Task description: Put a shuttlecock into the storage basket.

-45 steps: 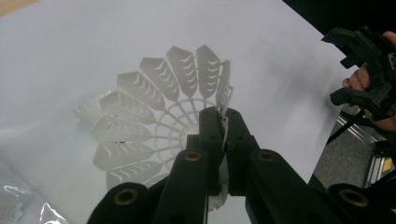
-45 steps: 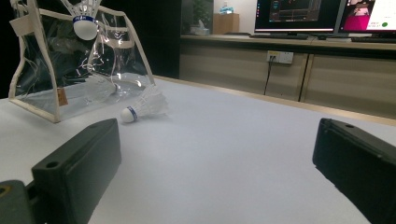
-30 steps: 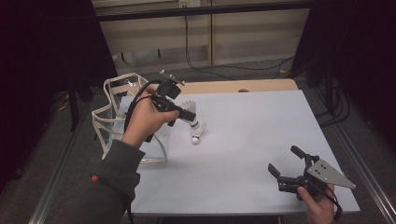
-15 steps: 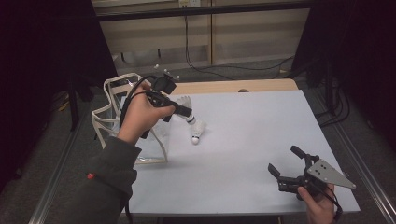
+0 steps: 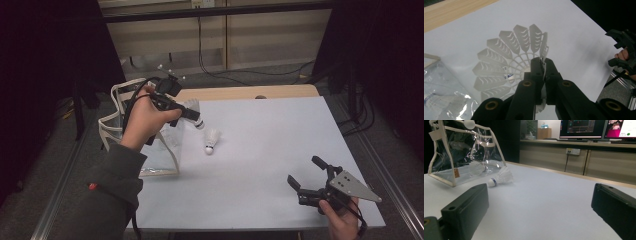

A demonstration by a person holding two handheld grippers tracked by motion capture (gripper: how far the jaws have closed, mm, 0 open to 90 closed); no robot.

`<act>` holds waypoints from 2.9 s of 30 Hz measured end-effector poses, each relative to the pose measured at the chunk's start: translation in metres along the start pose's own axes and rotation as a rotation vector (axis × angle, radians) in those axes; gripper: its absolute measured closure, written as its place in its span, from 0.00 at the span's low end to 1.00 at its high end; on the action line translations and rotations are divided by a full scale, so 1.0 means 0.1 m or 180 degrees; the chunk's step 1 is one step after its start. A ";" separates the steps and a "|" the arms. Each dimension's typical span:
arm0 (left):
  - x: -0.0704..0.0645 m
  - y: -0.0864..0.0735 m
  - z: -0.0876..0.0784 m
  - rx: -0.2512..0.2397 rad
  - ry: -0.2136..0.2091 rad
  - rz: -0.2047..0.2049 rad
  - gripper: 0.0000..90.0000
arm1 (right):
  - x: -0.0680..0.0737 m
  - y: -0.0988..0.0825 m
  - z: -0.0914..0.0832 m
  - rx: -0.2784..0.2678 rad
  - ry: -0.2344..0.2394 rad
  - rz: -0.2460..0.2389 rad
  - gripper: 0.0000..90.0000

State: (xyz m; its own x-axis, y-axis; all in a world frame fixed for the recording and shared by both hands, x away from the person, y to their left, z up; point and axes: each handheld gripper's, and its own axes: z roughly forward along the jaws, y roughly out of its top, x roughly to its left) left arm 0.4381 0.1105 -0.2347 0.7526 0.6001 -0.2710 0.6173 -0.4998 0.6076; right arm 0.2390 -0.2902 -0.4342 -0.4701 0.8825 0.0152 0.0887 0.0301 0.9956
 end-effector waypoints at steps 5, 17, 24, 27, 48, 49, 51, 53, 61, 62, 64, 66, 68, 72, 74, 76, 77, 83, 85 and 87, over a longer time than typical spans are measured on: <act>0.02 0.00 -0.05 -0.0020 0.0040 -0.0030 0.98 | 0.00 0.00 0.00 0.0000 0.0002 -0.0004 0.01; 0.08 0.02 -0.17 -0.0050 0.0121 -0.0067 0.98 | 0.00 0.01 0.00 -0.0011 -0.0001 0.0003 0.01; 0.11 0.02 -0.23 -0.0045 0.0155 -0.0056 0.98 | 0.00 0.01 -0.01 -0.0014 -0.0013 0.0001 0.01; 0.12 0.03 -0.25 -0.0060 0.0174 -0.0080 0.98 | 0.00 0.01 -0.01 -0.0014 -0.0008 -0.0001 0.01; 0.19 0.04 -0.38 -0.0122 0.0235 -0.0148 0.98 | 0.00 0.01 -0.01 -0.0011 -0.0003 -0.0001 0.01; 0.20 0.04 -0.39 -0.0114 0.0237 -0.0147 0.98 | 0.00 0.01 -0.01 -0.0011 -0.0001 0.0003 0.01; 0.20 0.04 -0.41 -0.0127 0.0254 -0.0159 0.98 | 0.00 0.01 0.00 -0.0017 -0.0004 -0.0004 0.01; 0.21 0.04 -0.42 -0.0119 0.0265 -0.0152 0.98 | 0.00 0.01 0.00 -0.0011 -0.0006 -0.0009 0.01; 0.23 0.05 -0.47 -0.0129 0.0306 -0.0174 0.98 | 0.00 0.01 0.00 -0.0016 -0.0003 -0.0006 0.01; 0.24 0.05 -0.48 -0.0131 0.0308 -0.0179 0.98 | 0.00 0.01 0.00 -0.0016 -0.0003 -0.0006 0.01; 0.24 0.05 -0.49 -0.0132 0.0314 -0.0173 0.98 | 0.00 0.01 0.00 -0.0015 -0.0003 -0.0004 0.01; 0.25 0.05 -0.50 -0.0144 0.0325 -0.0184 0.98 | 0.00 0.01 0.00 -0.0014 -0.0003 -0.0007 0.01; 0.25 0.06 -0.51 -0.0150 0.0327 -0.0185 0.98 | -0.01 0.01 -0.01 -0.0007 -0.0001 -0.0002 0.01; 0.27 0.06 -0.53 -0.0161 0.0340 -0.0209 0.98 | -0.01 0.01 -0.01 -0.0007 -0.0002 -0.0001 0.02; 0.28 0.06 -0.54 -0.0191 0.0340 -0.0231 0.98 | 0.00 0.01 -0.01 -0.0012 -0.0002 0.0003 0.01; 0.29 0.06 -0.55 -0.0171 0.0351 -0.0224 0.98 | 0.00 0.01 -0.01 -0.0013 -0.0003 0.0003 0.02; 0.30 0.06 -0.56 -0.0179 0.0353 -0.0232 0.98 | 0.00 0.01 -0.01 -0.0014 -0.0003 0.0003 0.02; 0.34 0.05 -0.59 -0.0210 0.0399 -0.0256 0.98 | 0.00 0.01 -0.01 -0.0010 -0.0005 0.0005 0.01; 0.35 0.04 -0.61 -0.0225 0.0410 -0.0267 0.98 | 0.00 0.01 -0.01 -0.0008 -0.0010 0.0000 0.01; 0.36 0.04 -0.62 -0.0251 0.0428 -0.0292 0.98 | -0.01 0.01 -0.01 -0.0020 -0.0010 0.0004 0.01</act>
State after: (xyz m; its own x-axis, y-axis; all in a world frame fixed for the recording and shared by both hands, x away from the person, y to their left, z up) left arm 0.4532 0.1688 -0.1955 0.6533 0.7217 -0.2287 0.6580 -0.3919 0.6430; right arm 0.2387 -0.2910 -0.4331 -0.4672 0.8840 0.0161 0.0837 0.0261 0.9962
